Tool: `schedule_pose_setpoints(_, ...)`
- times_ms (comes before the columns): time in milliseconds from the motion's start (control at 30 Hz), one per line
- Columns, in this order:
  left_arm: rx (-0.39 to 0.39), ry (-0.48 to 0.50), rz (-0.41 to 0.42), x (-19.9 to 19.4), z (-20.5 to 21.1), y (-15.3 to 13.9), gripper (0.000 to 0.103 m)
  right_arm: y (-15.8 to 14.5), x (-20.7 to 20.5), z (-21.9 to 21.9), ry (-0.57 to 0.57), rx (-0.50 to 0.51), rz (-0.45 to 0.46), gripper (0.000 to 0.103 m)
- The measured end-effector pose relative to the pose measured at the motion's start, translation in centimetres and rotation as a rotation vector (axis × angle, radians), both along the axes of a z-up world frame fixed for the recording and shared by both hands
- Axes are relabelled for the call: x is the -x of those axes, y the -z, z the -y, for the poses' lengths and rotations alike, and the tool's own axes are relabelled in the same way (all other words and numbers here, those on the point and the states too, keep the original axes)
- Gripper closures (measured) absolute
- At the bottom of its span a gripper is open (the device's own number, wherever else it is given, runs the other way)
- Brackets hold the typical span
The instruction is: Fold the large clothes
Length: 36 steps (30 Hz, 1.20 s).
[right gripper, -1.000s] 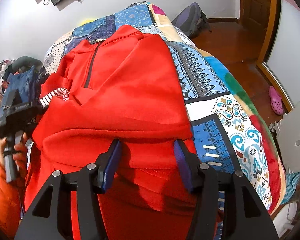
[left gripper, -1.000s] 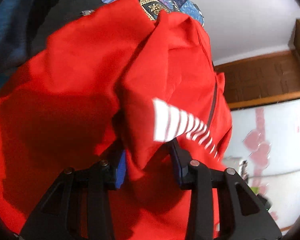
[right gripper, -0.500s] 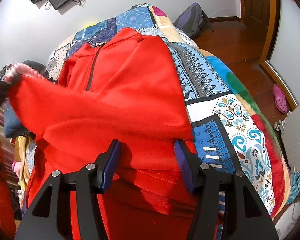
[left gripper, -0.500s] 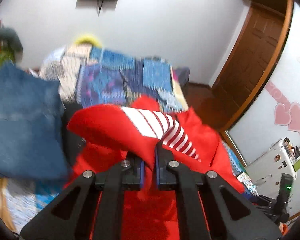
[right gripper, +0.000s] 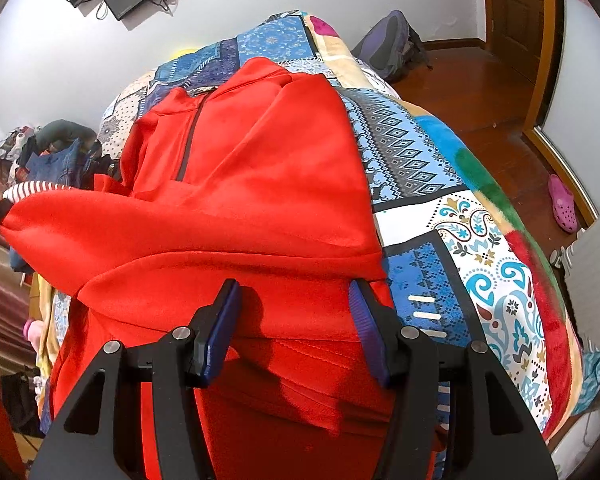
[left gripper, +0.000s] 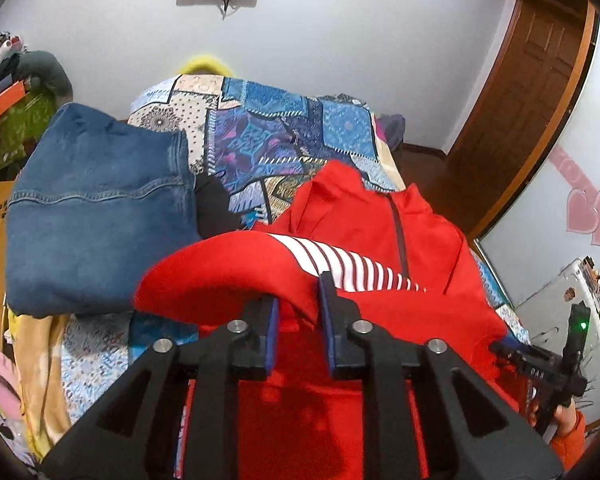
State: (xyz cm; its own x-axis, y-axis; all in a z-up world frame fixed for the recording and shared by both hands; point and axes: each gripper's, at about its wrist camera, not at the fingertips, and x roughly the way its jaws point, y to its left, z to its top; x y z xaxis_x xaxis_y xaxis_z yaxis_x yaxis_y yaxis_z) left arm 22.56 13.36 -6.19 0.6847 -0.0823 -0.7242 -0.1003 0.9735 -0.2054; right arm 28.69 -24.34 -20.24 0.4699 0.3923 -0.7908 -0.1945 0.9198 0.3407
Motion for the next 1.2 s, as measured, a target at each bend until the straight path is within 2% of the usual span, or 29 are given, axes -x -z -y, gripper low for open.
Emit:
schedule_pose_setpoints(33,-0.024,-0.008,0.000,0.2,0.0,-0.1,0.080,0.0,0.0,0.0,0.001,-0.001,0.000,0.051)
schedule_pose_setpoints(67,-0.063,-0.025,0.007,0.4,-0.1,-0.2,0.066,0.0,0.0,0.1,0.003,0.000,0.001,0.051)
schedule_pose_setpoints(100,-0.095,-0.039,0.014,0.5,-0.4,-0.2,0.047,0.1,0.1,0.1,0.005,-0.001,0.001,0.051)
schedule_pose_setpoints(167,-0.130,-0.083,0.041,1.1,-1.2,-0.4,0.038,0.0,0.1,0.2,0.009,-0.005,0.001,0.051)
schedule_pose_setpoints(333,-0.096,-0.088,-0.018,1.7,-2.5,1.6,0.038,-0.3,0.1,0.3,0.024,-0.011,-0.006,0.051)
schedule_pose_setpoints(533,0.004,-0.129,-0.092,2.5,-4.2,5.6,0.038,-2.0,1.2,0.9,0.033,0.035,0.037,0.051)
schedule_pose_setpoints(700,0.140,-0.213,-0.193,3.2,-7.3,10.5,0.038,-3.0,2.5,1.8,0.041,0.106,0.090,0.051)
schedule_pose_setpoints(900,0.304,-0.305,-0.254,3.5,-10.5,14.8,0.038,-2.6,3.7,1.6,0.021,0.166,0.065,0.051)
schedule_pose_setpoints(1000,0.365,-0.311,-0.273,3.2,-11.1,16.4,0.038,-2.2,3.9,0.6,0.004,0.211,0.071,0.051)
schedule_pose_setpoints(1200,0.553,-0.333,-0.314,2.3,-11.9,19.9,0.038,-1.8,3.3,-2.3,-0.058,0.266,0.070,0.051)
